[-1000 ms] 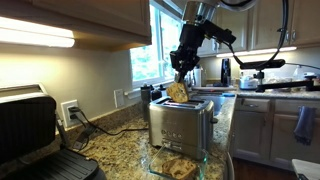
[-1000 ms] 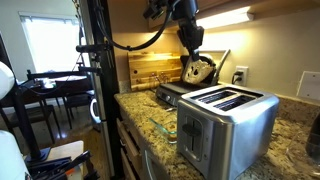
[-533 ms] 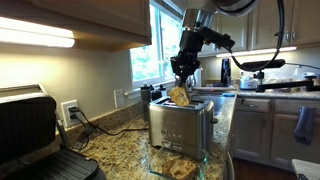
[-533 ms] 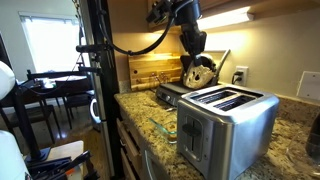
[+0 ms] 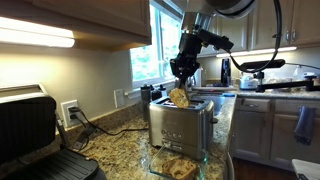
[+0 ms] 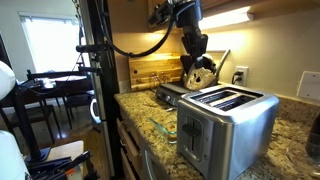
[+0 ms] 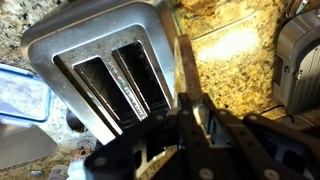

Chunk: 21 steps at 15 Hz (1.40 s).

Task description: Put the slice of bread in the toaster then push down the lever

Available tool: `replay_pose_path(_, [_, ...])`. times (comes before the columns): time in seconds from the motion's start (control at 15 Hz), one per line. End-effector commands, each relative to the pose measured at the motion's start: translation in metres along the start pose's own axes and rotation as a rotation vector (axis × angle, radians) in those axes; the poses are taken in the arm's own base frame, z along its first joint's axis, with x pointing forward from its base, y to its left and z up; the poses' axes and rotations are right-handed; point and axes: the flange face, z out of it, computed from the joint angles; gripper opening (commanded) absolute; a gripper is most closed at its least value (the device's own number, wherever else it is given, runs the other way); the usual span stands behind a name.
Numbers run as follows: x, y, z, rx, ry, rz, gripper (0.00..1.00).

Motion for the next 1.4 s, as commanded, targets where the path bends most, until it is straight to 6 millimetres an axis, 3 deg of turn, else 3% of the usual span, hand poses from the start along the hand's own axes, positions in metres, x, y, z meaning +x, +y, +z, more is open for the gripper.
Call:
replay_pose_path(0.0, [0.005,0.005,-0.005,0.016,0.029,0.035,0.05])
replay_pose_path(1.33, [0.023,0.008,-0.006,0.015,0.041,0.059,0.05])
